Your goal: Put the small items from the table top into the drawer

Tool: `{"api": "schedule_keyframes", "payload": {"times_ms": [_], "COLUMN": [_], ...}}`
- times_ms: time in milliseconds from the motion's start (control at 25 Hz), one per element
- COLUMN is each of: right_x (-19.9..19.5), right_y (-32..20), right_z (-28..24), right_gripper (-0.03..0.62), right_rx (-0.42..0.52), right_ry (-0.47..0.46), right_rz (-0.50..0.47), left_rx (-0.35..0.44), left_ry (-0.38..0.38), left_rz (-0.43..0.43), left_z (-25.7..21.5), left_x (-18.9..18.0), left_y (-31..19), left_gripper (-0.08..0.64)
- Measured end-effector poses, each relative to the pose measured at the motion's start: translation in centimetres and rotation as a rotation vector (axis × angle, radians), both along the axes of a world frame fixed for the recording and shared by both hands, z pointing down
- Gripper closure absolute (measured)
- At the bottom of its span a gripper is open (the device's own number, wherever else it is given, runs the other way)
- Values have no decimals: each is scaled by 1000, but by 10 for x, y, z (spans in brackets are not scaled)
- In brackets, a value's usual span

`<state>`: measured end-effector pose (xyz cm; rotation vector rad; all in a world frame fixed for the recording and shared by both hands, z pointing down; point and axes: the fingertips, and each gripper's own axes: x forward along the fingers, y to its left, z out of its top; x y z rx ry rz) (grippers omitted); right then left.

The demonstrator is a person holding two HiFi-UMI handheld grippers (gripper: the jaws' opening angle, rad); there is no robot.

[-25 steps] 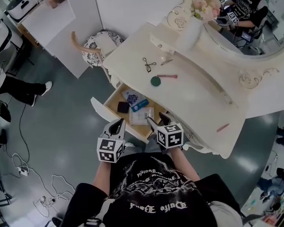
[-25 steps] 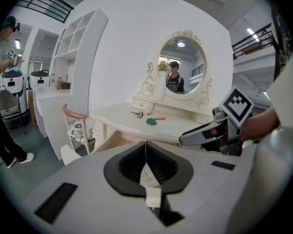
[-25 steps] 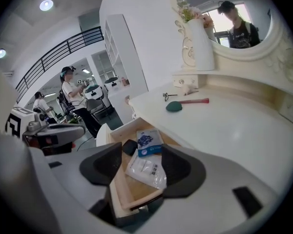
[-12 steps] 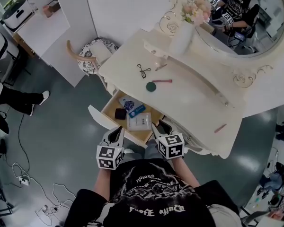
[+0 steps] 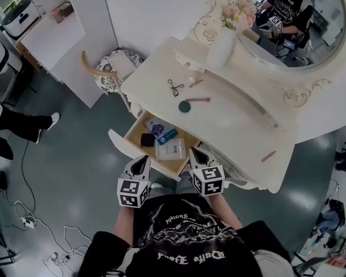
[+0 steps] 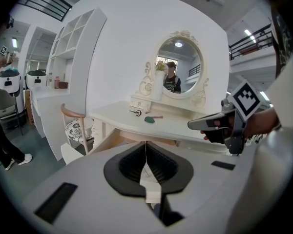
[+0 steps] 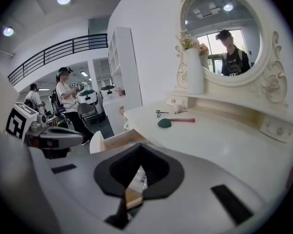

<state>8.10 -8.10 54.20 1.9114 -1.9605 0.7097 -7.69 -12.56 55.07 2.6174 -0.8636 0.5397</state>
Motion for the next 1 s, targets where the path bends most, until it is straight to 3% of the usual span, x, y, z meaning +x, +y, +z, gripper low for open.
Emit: {"api": "schedule_keyframes", "payload": {"times_ms": [1000], "right_x": [-23], "right_y": [-3], "right_z": [-16], "right_gripper": [583], "right_rx": [110], "right_ry": [134], "right_rz": [-108], "left_rx": [31], "left_ry": [-9], "left_rz": [0], "left_z": [-1], "left_x": [-14], "left_y": [6], "left_gripper": [543]}}
